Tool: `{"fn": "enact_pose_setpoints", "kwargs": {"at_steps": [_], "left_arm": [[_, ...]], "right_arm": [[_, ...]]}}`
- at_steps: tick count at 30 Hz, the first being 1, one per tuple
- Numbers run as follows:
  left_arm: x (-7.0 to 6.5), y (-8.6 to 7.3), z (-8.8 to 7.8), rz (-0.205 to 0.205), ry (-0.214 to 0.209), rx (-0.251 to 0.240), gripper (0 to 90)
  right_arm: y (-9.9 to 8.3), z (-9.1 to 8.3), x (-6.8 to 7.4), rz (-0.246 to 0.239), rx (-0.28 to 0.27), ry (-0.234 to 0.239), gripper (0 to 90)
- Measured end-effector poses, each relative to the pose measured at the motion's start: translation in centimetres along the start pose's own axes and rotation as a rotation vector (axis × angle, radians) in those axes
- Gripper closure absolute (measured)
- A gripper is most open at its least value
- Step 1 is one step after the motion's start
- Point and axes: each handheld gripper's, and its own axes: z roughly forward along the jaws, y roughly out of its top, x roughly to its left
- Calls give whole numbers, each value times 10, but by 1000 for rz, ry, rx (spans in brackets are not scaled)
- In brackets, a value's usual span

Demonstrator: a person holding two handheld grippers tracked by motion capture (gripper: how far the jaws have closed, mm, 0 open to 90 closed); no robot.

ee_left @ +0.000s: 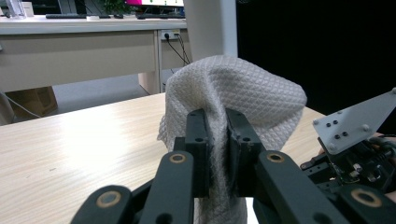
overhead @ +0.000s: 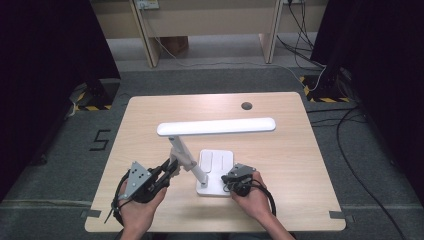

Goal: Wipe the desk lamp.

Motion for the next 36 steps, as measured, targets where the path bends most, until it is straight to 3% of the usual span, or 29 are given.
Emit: {"fn": "enact_pose_setpoints", "kwargs": {"at_steps": [25, 36], "left_arm": [[-1, -6, 6, 21, -12, 31, 807], [3, -12, 11, 7, -12, 58, 806]], "right_arm": [[0, 0, -1, 2, -1, -4, 900], [0, 0, -1, 2, -1, -5, 900]]}}
